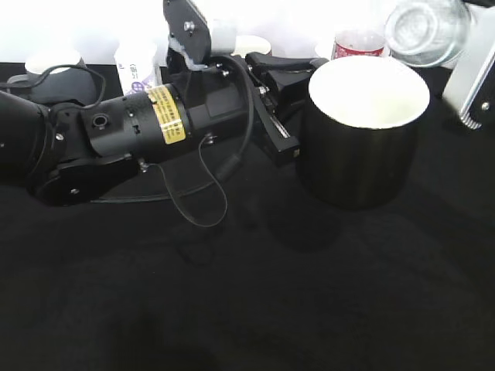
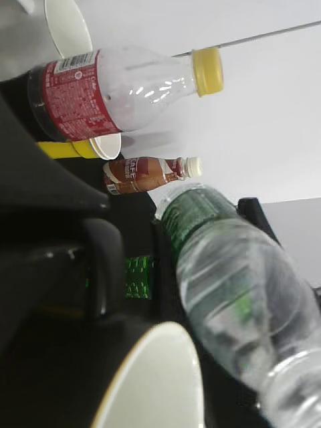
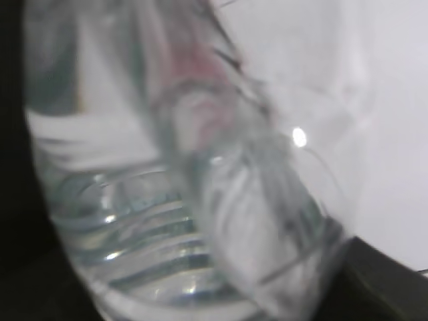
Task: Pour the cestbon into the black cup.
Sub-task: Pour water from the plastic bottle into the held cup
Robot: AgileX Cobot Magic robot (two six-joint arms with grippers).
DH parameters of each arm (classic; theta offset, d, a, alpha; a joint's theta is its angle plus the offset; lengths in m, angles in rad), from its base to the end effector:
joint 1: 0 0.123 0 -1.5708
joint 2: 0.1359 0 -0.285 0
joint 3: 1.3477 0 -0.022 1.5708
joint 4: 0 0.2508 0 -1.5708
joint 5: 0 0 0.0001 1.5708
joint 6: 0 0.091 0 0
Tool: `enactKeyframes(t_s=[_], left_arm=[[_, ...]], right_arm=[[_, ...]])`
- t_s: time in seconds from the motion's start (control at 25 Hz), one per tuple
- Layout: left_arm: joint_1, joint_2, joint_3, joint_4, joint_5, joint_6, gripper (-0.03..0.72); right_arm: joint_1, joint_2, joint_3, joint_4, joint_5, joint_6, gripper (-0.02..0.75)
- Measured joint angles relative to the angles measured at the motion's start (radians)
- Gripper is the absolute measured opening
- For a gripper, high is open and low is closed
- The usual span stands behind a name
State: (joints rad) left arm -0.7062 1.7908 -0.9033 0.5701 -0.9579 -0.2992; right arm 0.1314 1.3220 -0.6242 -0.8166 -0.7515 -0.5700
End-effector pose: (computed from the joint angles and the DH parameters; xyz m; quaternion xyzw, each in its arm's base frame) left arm 0.2564 -0.2714 0.2315 0.4001 0.5536 -0.3747 0.6269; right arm 0.2567 0.0795 0.2771 -0.5776 0.4294 -0.1911 0.6675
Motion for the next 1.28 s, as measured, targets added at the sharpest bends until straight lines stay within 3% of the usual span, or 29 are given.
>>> enactKeyframes(t_s=[0.12, 0.64, 1.28], left_arm=[[0.0, 0.0, 0.0, 0.0, 0.001, -0.003, 0.045], [0.0, 0.0, 0.0, 0.0, 0.008, -0.007, 0.045], [0.0, 0.002, 0.0, 0.001, 0.021, -0.007, 0.045]], right_arm=[[0.0, 0.0, 0.0, 0.062, 0.0, -0.088, 0.49], [0.0, 0.0, 0.0, 0.124, -0.007, -0.342, 0.49], [0.0, 0.0, -0.002, 0.173, -0.062, -0.482, 0.49]])
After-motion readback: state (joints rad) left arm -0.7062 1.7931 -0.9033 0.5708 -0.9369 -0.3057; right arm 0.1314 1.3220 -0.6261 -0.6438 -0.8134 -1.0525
